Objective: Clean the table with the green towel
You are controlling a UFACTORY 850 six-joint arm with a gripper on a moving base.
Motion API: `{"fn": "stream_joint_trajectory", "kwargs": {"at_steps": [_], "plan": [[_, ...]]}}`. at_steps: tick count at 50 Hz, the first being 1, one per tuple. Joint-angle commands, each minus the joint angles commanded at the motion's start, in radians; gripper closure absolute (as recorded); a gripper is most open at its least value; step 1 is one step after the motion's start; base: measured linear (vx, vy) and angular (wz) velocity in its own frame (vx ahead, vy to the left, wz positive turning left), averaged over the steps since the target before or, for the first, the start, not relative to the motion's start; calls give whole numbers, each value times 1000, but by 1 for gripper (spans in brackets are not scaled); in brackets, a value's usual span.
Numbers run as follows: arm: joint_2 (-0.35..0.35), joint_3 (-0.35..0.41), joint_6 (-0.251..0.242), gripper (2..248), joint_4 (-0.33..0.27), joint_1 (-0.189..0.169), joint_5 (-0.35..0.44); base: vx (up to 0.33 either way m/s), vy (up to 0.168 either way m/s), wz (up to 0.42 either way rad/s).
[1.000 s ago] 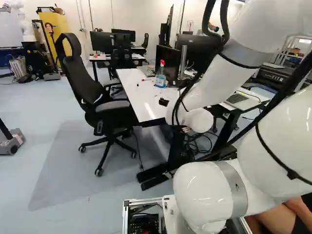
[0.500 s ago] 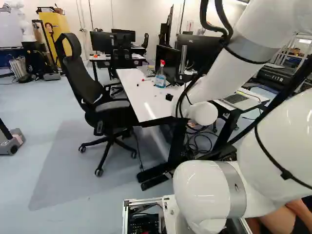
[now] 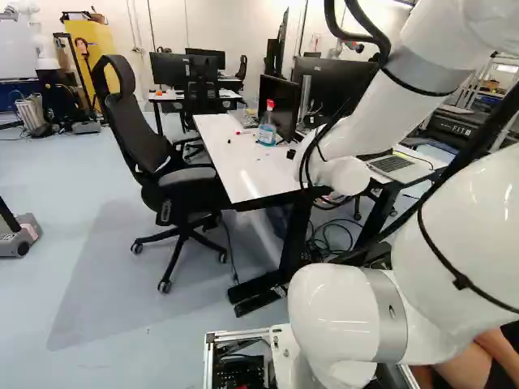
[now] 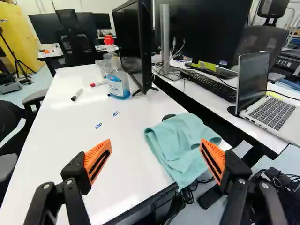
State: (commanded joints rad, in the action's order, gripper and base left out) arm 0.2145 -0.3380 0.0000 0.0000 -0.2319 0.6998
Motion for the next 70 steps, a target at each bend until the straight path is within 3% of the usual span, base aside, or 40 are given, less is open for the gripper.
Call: {"fn": "stream_joint_trajectory", "kwargs": {"at_steps": [18,41,70], "plan": [[-19,-59,0,3,0,-57,-49,0,0,0],[-130,-163,0,3,0,-115,-113,0,0,0],[-283,-317,0,3,0,-118,-222,0,0,0]]}}
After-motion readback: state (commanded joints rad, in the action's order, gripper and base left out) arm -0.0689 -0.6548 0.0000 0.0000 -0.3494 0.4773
